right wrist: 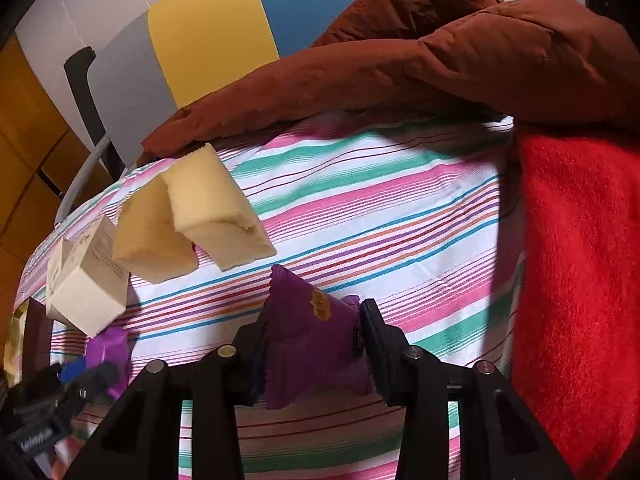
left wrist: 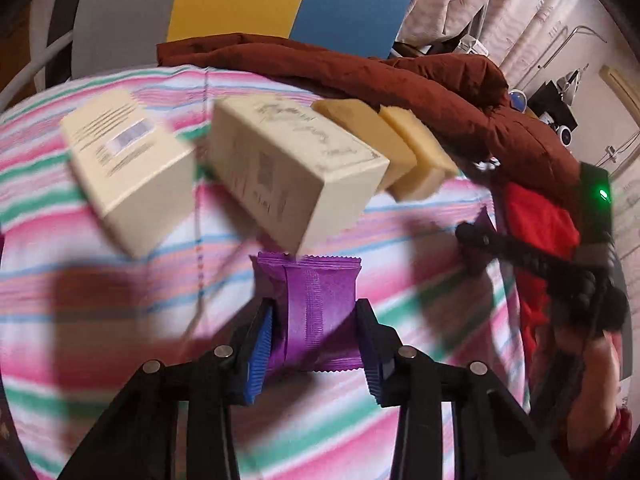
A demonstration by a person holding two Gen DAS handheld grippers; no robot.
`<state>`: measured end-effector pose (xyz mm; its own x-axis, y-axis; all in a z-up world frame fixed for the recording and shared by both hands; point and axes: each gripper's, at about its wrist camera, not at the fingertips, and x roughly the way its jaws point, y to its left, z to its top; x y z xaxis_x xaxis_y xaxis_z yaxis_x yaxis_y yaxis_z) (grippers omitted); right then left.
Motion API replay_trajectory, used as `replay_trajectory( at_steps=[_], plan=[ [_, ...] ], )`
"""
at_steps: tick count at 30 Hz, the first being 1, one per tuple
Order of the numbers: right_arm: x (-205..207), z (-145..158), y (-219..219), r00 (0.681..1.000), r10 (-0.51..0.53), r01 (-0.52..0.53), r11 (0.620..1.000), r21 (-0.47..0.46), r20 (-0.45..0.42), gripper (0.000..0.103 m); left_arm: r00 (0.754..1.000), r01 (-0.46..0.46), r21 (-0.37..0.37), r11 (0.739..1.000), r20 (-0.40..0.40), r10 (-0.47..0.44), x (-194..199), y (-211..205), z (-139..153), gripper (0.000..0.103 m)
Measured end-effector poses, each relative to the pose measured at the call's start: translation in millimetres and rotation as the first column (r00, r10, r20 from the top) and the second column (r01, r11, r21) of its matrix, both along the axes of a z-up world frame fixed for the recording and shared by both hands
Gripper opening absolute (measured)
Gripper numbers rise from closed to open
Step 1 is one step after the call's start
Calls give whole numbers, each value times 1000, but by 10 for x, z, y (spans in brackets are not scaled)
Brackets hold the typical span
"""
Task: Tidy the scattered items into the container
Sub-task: 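Grasp a purple snack packet with the right tool while the left tool grasps another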
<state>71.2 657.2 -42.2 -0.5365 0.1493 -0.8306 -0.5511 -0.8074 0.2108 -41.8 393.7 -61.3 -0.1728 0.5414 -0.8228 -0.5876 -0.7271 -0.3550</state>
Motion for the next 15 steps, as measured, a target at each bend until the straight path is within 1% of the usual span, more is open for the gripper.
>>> replay_trajectory(
  at_steps=[4, 6, 8, 12, 15],
  plan=[
    [2, -10, -13, 1000, 8, -9, 1000, -14, -5, 39, 1000, -14, 19, 1000, 17, 14, 127, -314, 12, 39],
    [14, 4, -27, 1000, 16, -17, 1000, -26, -16, 37, 999, -22, 42, 999, 33, 21, 170, -458, 9, 39],
    [29, 32, -54, 999, 26, -27, 999, -32, -32, 35, 999, -28, 49, 998, 35, 26, 210, -575, 19, 39],
    [31, 87, -161, 998, 58, -58, 998, -3, -34, 33, 998, -40, 76, 996, 43, 37, 266, -809, 65, 39],
    [-18, 91, -272, 996, 86, -86, 996, 2, -28, 33, 999, -47, 105, 993, 31, 44, 294, -957, 146, 39]
  ],
)
